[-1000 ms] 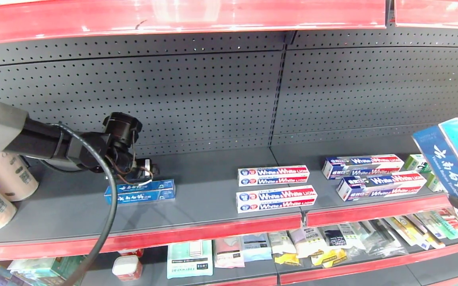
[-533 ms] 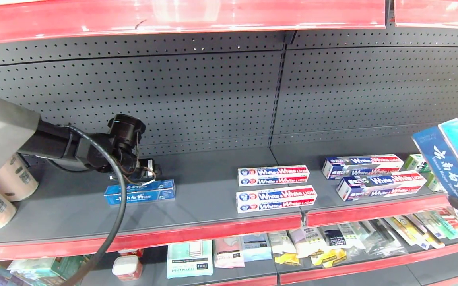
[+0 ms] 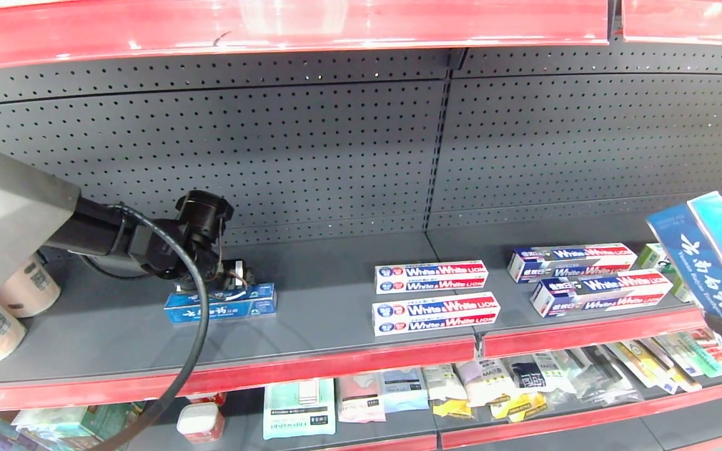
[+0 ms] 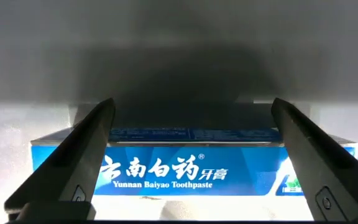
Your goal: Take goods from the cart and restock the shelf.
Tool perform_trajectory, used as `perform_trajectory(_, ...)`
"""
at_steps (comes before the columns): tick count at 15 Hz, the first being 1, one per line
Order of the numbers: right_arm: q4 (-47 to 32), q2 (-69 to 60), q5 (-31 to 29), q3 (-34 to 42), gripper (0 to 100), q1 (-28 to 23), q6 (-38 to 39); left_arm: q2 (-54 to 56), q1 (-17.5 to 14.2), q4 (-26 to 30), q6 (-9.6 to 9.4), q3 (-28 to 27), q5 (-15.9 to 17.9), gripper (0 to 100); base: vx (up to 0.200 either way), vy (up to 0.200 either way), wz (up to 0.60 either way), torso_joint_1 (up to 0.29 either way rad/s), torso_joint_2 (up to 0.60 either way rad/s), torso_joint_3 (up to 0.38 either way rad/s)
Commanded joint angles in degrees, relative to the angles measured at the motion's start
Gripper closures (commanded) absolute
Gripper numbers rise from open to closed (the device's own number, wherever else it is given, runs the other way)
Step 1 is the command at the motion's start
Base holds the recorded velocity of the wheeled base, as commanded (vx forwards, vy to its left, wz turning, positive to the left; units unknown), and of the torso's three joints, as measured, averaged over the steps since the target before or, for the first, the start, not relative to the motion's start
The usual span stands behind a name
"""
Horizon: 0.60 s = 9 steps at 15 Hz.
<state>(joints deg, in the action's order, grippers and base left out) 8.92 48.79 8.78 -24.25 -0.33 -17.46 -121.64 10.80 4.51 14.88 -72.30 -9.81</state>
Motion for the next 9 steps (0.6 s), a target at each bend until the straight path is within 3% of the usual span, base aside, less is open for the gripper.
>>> perform_trajectory(1,0.0,0.1,0.0,0.1,100,0.1,0.0,0.3,0.0,0.2,0.06,0.6,-0.1,0,0.0,0.0,0.0,0.0,0.0,0.0)
perform_trajectory(9,0.0,-0.1,0.1,1.0,100,0.1,0.0,2.5,-0.2,0.2,-0.03,4.8,-0.3,0,0.0,0.0,0.0,0.0,0.0,0.0)
